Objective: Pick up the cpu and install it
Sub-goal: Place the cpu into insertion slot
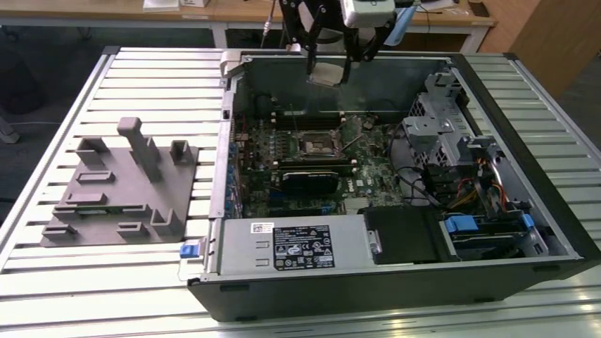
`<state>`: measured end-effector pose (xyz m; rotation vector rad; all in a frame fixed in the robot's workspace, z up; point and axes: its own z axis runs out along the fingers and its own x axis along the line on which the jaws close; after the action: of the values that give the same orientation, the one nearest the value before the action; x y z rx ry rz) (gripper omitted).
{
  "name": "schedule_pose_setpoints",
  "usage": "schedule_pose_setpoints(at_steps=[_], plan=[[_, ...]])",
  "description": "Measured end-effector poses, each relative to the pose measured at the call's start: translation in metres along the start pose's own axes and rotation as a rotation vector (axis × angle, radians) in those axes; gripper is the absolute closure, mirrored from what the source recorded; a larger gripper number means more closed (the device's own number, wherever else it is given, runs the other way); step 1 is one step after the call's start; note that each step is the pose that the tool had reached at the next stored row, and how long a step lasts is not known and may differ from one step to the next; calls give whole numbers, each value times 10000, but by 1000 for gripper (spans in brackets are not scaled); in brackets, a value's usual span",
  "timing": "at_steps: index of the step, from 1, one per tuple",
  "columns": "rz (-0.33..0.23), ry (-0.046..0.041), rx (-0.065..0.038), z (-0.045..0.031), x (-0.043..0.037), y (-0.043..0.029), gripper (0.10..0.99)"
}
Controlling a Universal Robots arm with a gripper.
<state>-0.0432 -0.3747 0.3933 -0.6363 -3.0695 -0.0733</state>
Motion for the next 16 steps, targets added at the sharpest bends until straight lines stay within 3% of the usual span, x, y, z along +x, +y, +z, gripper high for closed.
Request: schedule_pose_setpoints(at_steps=[16], plan=[[1276, -57, -20, 5, 0, 0, 545]])
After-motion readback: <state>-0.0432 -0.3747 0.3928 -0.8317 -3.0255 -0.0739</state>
